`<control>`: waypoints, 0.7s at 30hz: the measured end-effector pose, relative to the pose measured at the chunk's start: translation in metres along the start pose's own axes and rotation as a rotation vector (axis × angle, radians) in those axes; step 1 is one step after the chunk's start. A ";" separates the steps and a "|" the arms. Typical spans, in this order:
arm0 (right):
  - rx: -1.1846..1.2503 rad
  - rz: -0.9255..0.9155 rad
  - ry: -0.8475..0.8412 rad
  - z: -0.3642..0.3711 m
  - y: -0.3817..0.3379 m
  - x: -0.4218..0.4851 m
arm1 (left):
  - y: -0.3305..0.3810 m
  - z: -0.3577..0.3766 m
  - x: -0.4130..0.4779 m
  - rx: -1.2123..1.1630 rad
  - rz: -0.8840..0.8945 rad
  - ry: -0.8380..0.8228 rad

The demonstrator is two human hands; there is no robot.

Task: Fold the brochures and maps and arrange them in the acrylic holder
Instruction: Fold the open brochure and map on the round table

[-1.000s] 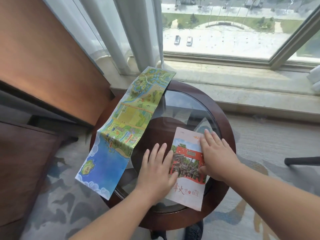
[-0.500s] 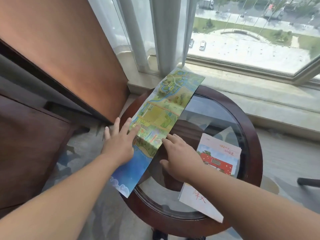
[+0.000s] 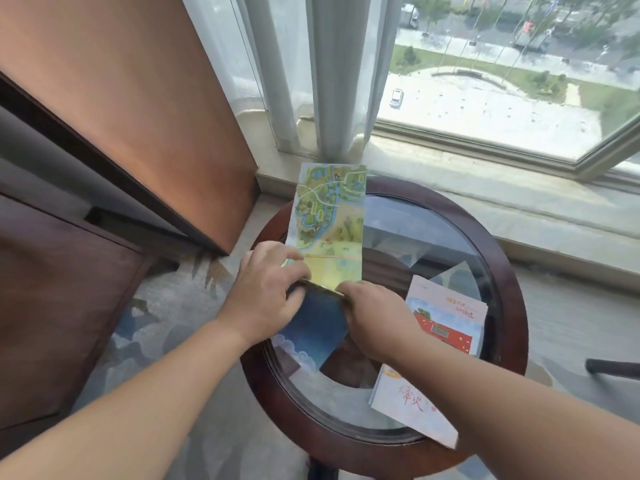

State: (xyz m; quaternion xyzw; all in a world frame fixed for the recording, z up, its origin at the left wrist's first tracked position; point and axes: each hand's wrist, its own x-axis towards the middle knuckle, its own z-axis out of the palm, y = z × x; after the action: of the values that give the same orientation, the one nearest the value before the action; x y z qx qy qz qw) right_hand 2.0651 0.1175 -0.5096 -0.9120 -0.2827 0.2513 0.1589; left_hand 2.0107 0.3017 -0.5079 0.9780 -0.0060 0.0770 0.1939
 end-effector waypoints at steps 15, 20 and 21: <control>0.134 0.176 0.021 -0.029 0.017 -0.010 | 0.013 0.019 0.012 -0.340 -0.534 -0.016; -0.088 0.129 -0.121 0.010 0.034 -0.010 | 0.021 0.069 -0.018 0.073 -0.434 -0.313; -0.107 0.108 -0.132 0.015 0.035 -0.009 | 0.024 0.078 -0.026 0.120 -0.425 -0.367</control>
State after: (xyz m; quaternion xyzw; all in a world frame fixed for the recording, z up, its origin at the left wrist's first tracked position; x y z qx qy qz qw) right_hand 2.0653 0.0865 -0.5337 -0.9146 -0.2558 0.3034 0.0771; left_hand 1.9956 0.2496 -0.5746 0.9646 0.1687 -0.1436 0.1433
